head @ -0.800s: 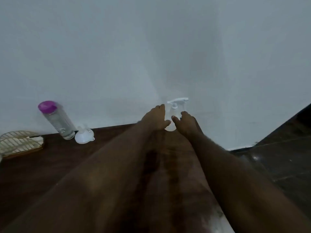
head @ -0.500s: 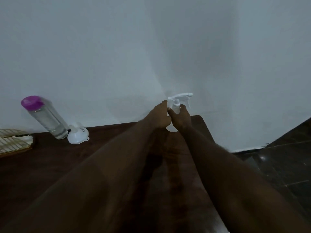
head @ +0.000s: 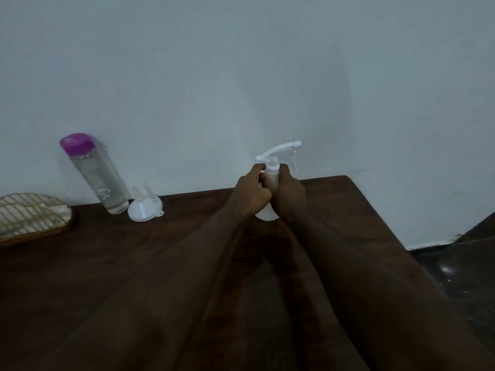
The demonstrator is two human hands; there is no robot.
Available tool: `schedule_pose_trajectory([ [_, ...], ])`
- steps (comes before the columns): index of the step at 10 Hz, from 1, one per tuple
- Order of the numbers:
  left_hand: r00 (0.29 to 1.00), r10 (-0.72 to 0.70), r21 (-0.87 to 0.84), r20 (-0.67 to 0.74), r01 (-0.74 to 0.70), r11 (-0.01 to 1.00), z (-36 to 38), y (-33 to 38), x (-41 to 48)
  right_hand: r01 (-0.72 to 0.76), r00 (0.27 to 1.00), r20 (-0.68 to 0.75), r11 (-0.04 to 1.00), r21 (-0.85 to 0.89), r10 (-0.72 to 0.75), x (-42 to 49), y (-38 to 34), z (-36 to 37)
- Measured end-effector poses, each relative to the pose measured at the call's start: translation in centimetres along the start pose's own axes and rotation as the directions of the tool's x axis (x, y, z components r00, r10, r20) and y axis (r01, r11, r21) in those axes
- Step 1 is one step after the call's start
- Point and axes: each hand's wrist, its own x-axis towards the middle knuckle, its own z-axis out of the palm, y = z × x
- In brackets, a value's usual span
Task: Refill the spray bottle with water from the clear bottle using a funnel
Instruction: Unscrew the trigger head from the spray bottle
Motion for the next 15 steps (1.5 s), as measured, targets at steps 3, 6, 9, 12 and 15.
schedule_pose_trajectory([
  [3, 0.955, 0.271, 0.109, -0.119, -0.259, 0.96, -0.4, -7.1, -5.3, 0.181, 0.971, -0.159, 0.983, -0.013, -0.181, -3.9, -1.1, 4.5],
  [6, 0.886, 0.369, 0.138, -0.28, -0.343, 0.929, -0.8, -9.1, -17.9, 0.299, 0.953, -0.099, 0.939, 0.169, -0.286, -16.1, -3.0, 4.8],
  [9, 0.888, 0.335, 0.343, -0.315, -0.222, 0.913, -1.8, -10.7, -27.9, 0.292, 0.954, -0.039, 0.894, 0.341, -0.296, -26.5, -4.7, 3.8],
  [12, 0.938, 0.269, 0.137, -0.219, -0.243, 0.96, -1.5, -10.1, -30.5, 0.239, 0.943, 0.111, 0.87, 0.432, -0.314, -27.1, -4.7, 2.1],
  [15, 0.949, 0.176, 0.204, -0.261, -0.124, 0.971, 0.3, -9.7, -27.5, 0.375, 0.919, -0.266, 0.857, 0.354, -0.292, -26.0, -4.1, 3.9],
])
